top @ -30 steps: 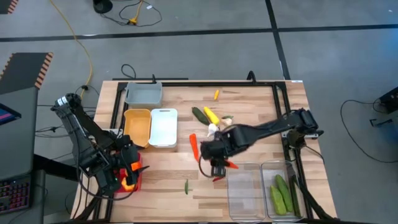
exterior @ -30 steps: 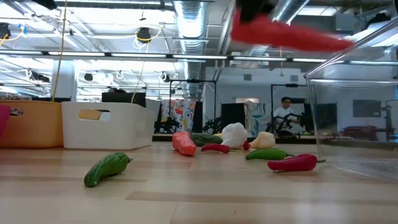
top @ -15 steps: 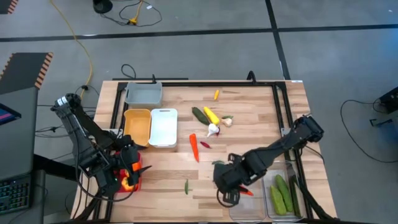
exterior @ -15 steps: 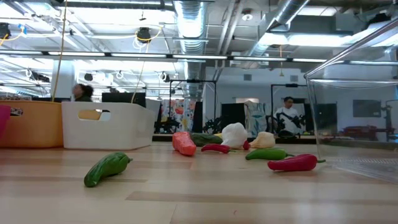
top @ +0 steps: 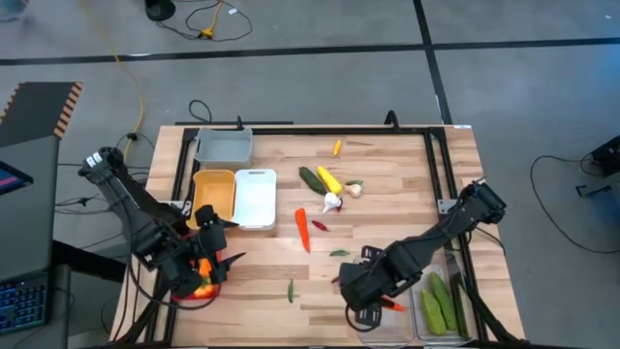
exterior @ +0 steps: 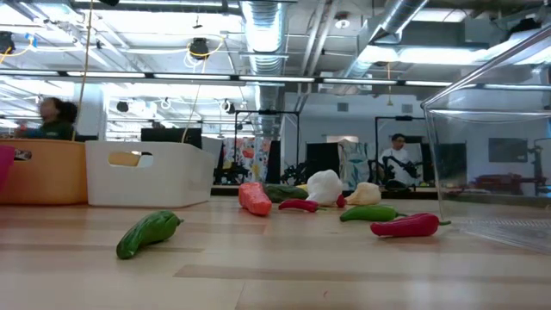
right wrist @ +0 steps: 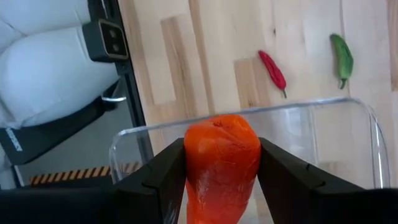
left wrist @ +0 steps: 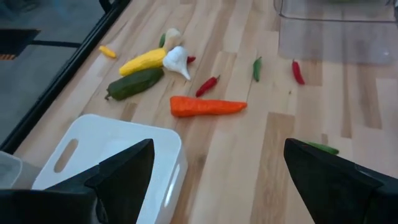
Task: Sort produce into baskets
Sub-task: Put the right orange carrot into the left transparent bin, then put the orange carrot into the left transparent bin
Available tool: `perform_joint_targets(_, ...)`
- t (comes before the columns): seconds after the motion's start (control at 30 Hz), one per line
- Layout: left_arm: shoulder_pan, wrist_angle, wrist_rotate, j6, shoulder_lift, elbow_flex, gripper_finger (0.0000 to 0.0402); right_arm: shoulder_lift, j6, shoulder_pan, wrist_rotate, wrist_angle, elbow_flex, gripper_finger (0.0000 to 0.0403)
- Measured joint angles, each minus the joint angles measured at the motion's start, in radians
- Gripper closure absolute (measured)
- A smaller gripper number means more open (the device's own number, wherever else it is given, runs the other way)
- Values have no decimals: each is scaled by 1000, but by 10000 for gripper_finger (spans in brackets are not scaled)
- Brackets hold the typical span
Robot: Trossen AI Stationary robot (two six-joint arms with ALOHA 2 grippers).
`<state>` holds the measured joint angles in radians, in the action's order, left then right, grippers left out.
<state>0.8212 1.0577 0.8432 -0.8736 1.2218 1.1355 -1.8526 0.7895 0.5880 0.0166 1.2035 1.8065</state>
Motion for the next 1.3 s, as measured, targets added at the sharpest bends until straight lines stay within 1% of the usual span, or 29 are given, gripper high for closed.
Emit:
perform_joint_targets(0.23,-54,-64,-9,118,60,0,56,0,7,0,3,57,0,189)
perform_joint_targets(0.37,-92,-110,-39,202,102,0,55,-1,7,0,3,55,0,170)
perform_joint_targets(0.5,-139,-188,-88,327,142,0,56,-1,7,0,3,54,0,145)
perform_joint_targets(0.6,-179,-250,-140,436,168,0,56,-1,7,0,3,54,0,134)
perform_joint_targets(0.7,-229,-313,-198,540,192,0,56,-1,7,0,3,53,0,132)
perform_joint_targets(0.93,-368,-454,-398,786,248,0,58,-1,6,0,8,53,0,132)
perform_joint_targets(1.0,-407,-484,-450,845,264,0,63,-1,6,0,8,53,0,132)
perform_joint_targets(1.13,-473,-534,-521,949,301,0,76,-1,-12,0,8,53,0,132)
perform_joint_targets(1.3,-543,-583,-618,1046,373,0,92,-1,-38,-1,8,52,0,132)
